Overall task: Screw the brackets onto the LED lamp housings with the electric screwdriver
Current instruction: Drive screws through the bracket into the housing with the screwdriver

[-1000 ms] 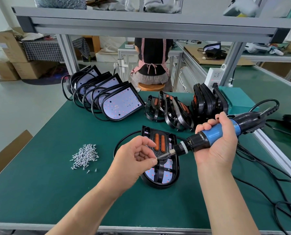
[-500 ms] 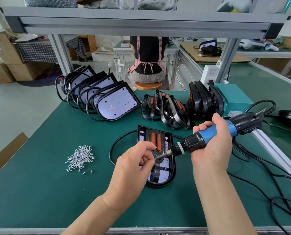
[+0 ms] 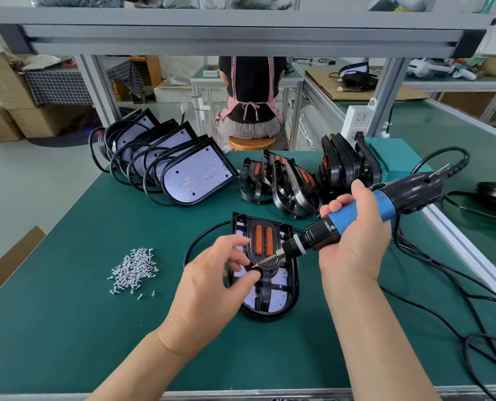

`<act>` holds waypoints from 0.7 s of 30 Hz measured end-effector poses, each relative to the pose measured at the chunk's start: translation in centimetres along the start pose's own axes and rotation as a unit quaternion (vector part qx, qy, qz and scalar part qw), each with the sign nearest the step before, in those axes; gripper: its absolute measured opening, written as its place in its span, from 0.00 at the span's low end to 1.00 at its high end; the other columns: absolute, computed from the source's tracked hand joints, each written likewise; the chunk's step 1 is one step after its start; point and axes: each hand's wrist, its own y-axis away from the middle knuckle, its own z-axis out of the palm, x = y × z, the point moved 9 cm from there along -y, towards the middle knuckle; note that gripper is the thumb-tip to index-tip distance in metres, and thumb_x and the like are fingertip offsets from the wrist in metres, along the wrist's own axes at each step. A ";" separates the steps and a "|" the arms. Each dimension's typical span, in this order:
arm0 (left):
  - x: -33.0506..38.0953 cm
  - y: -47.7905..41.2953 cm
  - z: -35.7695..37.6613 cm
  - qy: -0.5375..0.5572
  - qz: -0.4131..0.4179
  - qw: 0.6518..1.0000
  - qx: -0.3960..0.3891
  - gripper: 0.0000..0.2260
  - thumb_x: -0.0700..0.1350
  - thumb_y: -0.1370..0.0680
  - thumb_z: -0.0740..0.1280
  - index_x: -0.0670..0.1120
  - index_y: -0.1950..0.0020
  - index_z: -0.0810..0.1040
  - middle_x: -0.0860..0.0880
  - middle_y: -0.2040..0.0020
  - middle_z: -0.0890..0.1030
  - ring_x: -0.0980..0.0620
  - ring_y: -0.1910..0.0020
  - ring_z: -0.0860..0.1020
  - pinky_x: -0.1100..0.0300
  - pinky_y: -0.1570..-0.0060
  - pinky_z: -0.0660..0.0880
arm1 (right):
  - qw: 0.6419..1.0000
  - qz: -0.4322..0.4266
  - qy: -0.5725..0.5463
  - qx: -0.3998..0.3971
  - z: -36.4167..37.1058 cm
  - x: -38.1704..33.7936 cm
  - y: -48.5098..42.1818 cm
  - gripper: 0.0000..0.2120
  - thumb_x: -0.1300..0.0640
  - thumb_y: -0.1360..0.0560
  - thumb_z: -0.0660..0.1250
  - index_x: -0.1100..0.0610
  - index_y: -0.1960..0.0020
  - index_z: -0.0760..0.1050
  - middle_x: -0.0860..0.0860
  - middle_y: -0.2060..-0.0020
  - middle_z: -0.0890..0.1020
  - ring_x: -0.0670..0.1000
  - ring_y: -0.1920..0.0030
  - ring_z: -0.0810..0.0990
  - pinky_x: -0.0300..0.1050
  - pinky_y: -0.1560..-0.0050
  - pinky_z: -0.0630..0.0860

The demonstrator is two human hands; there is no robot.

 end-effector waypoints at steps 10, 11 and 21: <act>-9.0 -2.4 1.7 0.102 -0.327 0.938 -0.050 0.11 0.56 0.24 0.71 0.50 0.49 0.78 0.50 0.63 0.82 0.56 0.72 0.77 0.60 0.71 0.70 | 0.991 -0.039 0.057 -0.116 4.4 0.5 1.0 0.08 0.64 0.24 0.70 0.56 0.56 0.72 0.50 0.71 0.74 0.50 0.74 0.73 0.45 0.68 0.74; -9.2 -2.4 2.7 0.088 -0.343 0.931 -0.087 0.15 0.59 0.24 0.70 0.50 0.48 0.77 0.50 0.60 0.81 0.56 0.72 0.75 0.62 0.74 0.69 | 0.988 -0.045 0.069 -0.130 4.8 0.7 1.3 0.08 0.65 0.24 0.70 0.55 0.56 0.72 0.51 0.71 0.74 0.51 0.74 0.72 0.45 0.67 0.73; -9.3 -1.9 6.0 0.186 -0.378 0.897 -0.132 0.11 0.55 0.25 0.73 0.47 0.54 0.81 0.51 0.63 0.85 0.56 0.69 0.79 0.66 0.72 0.69 | 0.969 -0.064 0.121 -0.207 7.5 1.6 3.0 0.08 0.63 0.27 0.70 0.61 0.53 0.71 0.52 0.74 0.74 0.52 0.74 0.72 0.44 0.67 0.73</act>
